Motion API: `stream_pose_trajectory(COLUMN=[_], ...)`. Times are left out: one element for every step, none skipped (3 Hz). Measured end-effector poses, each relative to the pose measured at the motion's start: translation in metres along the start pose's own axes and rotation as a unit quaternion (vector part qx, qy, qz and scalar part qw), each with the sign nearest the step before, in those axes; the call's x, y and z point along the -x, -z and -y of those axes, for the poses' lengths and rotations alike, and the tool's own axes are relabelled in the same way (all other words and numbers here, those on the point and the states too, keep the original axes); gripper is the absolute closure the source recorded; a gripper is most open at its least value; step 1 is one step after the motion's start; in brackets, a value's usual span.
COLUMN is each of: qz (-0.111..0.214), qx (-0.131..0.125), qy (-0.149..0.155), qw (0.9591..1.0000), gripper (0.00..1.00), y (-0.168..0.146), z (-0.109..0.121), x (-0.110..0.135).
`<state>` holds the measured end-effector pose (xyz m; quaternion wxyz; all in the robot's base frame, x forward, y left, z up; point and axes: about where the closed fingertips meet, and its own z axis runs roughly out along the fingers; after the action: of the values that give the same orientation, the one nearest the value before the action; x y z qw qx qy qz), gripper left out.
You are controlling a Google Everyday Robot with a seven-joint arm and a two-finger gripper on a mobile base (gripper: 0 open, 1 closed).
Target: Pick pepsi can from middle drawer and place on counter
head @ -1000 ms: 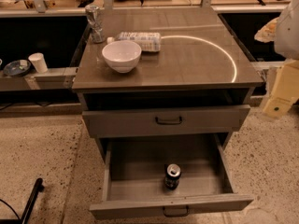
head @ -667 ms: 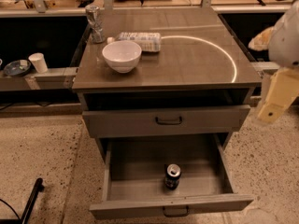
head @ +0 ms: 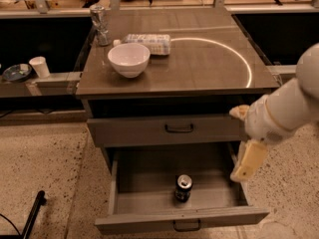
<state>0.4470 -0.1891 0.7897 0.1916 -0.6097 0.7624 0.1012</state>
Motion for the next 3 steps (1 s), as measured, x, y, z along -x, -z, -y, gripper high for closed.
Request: stream_pose_trajectory(qz=[0.012,0.01,0.033], qx=[-0.013,0.004,0.013], qy=[-0.007,0.004,-0.026], qw=[0.9998,0.9999,0.999], gripper=[0.0,0.0,0.0], y=[-0.021,-0.022,-0.063], z=[0.004,0.0,0.005], x=[-0.008,-0.003,-0.015])
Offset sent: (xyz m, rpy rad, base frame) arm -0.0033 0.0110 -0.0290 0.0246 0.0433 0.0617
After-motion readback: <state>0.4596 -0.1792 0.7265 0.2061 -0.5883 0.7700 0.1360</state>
